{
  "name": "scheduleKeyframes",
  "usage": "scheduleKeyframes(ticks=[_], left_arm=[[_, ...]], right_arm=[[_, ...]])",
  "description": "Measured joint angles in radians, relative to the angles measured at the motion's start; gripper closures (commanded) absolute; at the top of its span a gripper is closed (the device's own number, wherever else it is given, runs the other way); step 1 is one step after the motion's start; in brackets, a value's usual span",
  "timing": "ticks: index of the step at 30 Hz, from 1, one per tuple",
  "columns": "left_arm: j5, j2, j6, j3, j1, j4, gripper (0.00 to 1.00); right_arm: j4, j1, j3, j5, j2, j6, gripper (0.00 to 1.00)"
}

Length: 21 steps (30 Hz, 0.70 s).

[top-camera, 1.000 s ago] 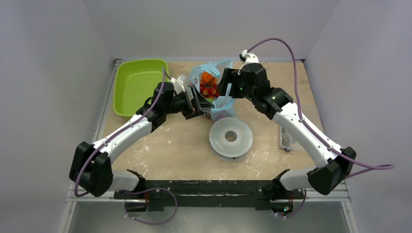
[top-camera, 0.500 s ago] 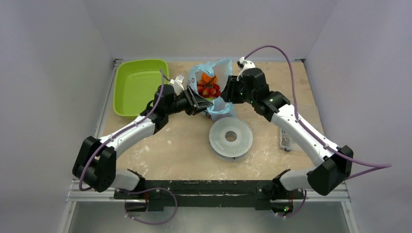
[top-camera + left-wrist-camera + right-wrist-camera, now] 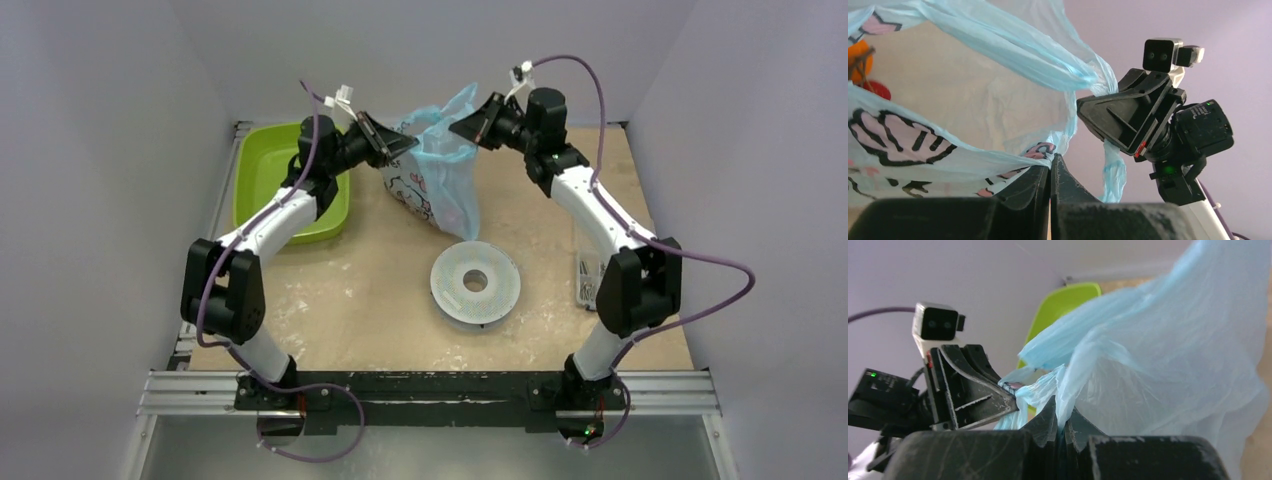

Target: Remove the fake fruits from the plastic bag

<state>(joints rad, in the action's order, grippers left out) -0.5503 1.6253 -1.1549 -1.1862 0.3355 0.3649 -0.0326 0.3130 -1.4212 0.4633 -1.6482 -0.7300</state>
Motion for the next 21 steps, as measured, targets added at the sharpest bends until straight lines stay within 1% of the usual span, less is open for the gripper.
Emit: scheduleKeyframes(ticks=[3,6,7,9,11,15,16,18,20,21], left_arm=[[-0.030,0.055,0.005,-0.104,-0.046,0.035,1.00],[-0.061,0.060,0.015,-0.131,-0.054,0.098,1.00],[-0.074,0.057,0.019,-0.129,-0.050,0.121,1.00],[-0.090,0.043,0.034,-0.097,-0.039,0.168,1.00],[-0.100,0.001,0.069,-0.008,-0.019,0.198,0.99],[-0.089,-0.097,0.165,0.201,0.038,0.179,0.78],[-0.079,-0.123,0.192,0.257,0.055,0.163,0.71],[-0.064,-0.172,0.243,0.349,0.078,0.102,0.55],[-0.046,-0.220,0.298,0.408,0.085,0.014,0.47],[-0.035,-0.240,0.318,0.415,0.084,-0.030,0.39]], right_arm=[[-0.061,-0.035,-0.133,0.037,-0.079,-0.034,1.00],[-0.120,-0.058,-0.174,0.057,-0.087,-0.048,1.00],[-0.126,-0.061,-0.171,0.059,-0.079,-0.047,1.00],[-0.161,-0.063,-0.112,0.063,-0.034,-0.038,1.00],[-0.199,-0.058,0.007,0.077,0.042,-0.023,1.00],[-0.280,-0.025,0.292,0.108,0.188,0.018,1.00],[-0.290,-0.008,0.351,0.109,0.212,0.030,1.00],[-0.293,0.040,0.469,0.105,0.254,0.063,1.00],[-0.273,0.087,0.548,0.099,0.291,0.095,1.00],[-0.262,0.108,0.576,0.096,0.310,0.112,1.00]])
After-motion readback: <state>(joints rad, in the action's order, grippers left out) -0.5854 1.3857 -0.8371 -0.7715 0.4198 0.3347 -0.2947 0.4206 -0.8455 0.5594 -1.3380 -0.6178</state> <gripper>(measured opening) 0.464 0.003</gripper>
